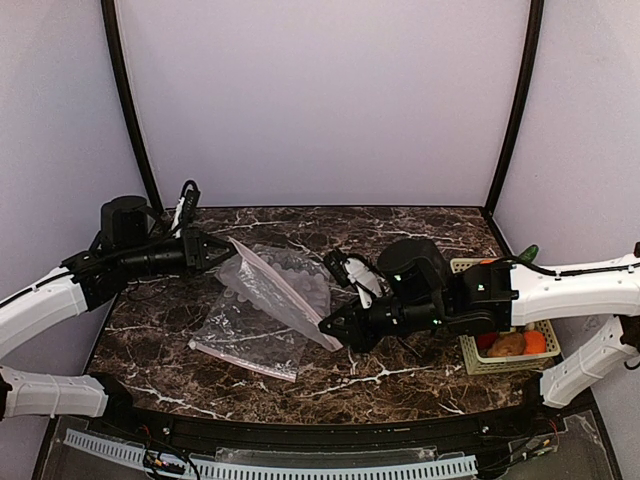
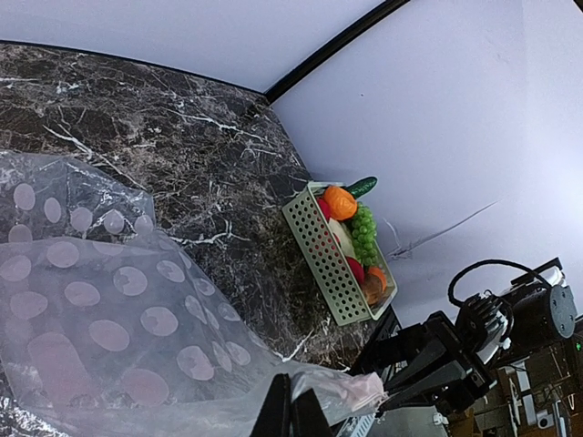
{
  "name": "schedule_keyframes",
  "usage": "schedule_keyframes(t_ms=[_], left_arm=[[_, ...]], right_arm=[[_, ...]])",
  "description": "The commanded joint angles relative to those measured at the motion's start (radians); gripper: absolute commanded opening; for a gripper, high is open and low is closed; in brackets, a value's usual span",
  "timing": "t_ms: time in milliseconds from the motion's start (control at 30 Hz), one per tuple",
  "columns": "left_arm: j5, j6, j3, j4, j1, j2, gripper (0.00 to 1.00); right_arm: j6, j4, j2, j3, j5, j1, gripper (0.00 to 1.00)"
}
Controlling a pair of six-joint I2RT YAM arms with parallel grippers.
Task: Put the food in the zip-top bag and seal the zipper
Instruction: Unzip the zipper from the zipper food storage bag.
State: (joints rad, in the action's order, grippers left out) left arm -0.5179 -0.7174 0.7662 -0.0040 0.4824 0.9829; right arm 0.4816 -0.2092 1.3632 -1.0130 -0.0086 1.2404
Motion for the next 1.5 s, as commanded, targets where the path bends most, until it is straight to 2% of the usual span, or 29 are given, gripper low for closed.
schedule_keyframes(t_ms=[0,967,1000,1133,1200,1333,1467], left_arm=[[0.091,0.014,0.044,0.033,-0.054,-0.035,0.01],[0.024,0.036,0.042,0.018,-0.105,-0.049,0.01],[-0.001,0.041,0.043,0.023,-0.104,-0.049,0.01],[-0.162,0.079,0.054,0.033,-0.104,-0.016,0.01],[-0.22,0.085,0.046,0.032,-0.104,-0.008,0.01],[-0.288,0.113,0.025,0.02,-0.091,-0.007,0.01],[-0.308,0.17,0.027,-0.003,-0.044,0.004,0.01]], right_arm=[[0.01,-0.142,-0.011,0.041,-0.053,0.012,0.0],[0.009,-0.137,0.013,0.028,-0.067,0.013,0.0],[0.008,-0.131,0.011,0.023,-0.077,0.012,0.03],[-0.003,-0.1,-0.018,-0.001,-0.11,0.012,0.58],[-0.012,-0.092,-0.04,-0.015,-0.105,0.013,0.75],[-0.033,-0.099,-0.082,-0.053,-0.085,0.011,0.87],[-0.051,-0.128,-0.1,-0.083,-0.046,0.011,0.9]])
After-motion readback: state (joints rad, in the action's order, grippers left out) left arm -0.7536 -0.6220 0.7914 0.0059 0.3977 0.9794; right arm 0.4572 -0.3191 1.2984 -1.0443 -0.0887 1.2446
